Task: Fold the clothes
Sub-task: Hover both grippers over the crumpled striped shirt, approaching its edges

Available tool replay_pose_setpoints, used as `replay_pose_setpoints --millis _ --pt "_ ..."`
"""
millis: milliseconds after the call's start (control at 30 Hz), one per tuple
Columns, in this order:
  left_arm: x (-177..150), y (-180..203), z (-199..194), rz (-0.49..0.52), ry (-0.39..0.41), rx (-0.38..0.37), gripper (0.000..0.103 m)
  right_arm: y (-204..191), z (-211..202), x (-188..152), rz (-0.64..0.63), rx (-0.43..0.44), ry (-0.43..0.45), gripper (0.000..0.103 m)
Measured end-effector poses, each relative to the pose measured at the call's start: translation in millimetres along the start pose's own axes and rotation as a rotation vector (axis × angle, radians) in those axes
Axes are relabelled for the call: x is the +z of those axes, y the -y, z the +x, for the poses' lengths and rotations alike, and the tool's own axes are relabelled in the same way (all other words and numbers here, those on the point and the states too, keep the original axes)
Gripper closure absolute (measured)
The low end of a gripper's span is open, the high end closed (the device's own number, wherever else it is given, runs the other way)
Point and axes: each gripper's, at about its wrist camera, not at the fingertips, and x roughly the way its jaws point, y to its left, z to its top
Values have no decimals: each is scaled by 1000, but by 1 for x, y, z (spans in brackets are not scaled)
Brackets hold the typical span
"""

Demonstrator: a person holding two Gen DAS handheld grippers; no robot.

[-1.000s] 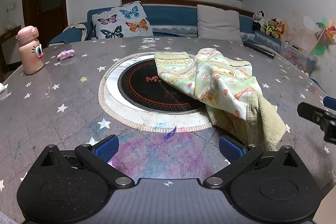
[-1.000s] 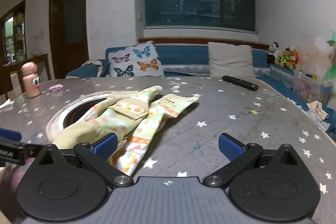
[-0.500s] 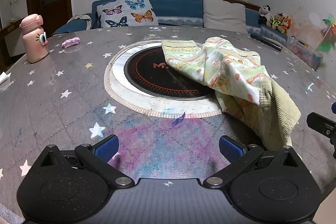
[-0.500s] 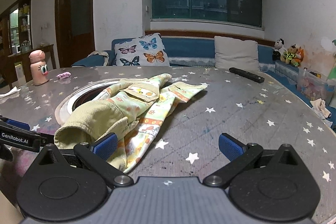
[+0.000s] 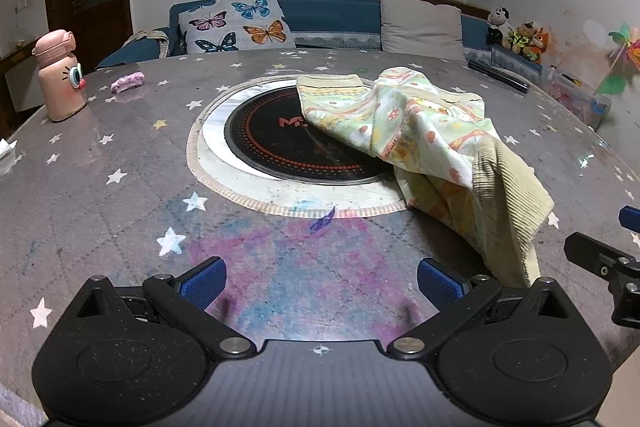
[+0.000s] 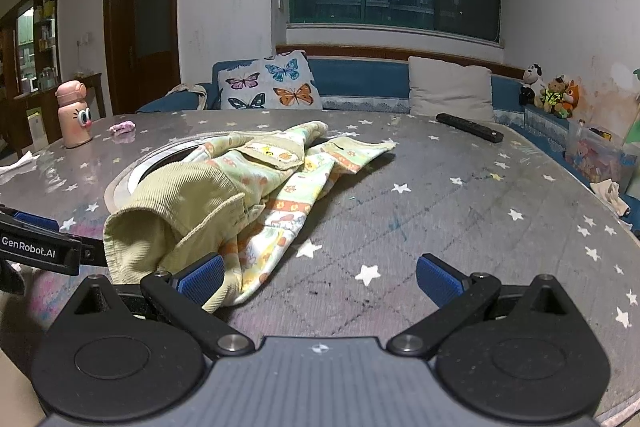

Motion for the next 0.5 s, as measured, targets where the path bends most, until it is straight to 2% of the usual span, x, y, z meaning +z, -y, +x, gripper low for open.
replay_pose_setpoints --millis 500 --pt "2 3 3 2 0 2 0 -4 3 -1 -8 19 -12 0"
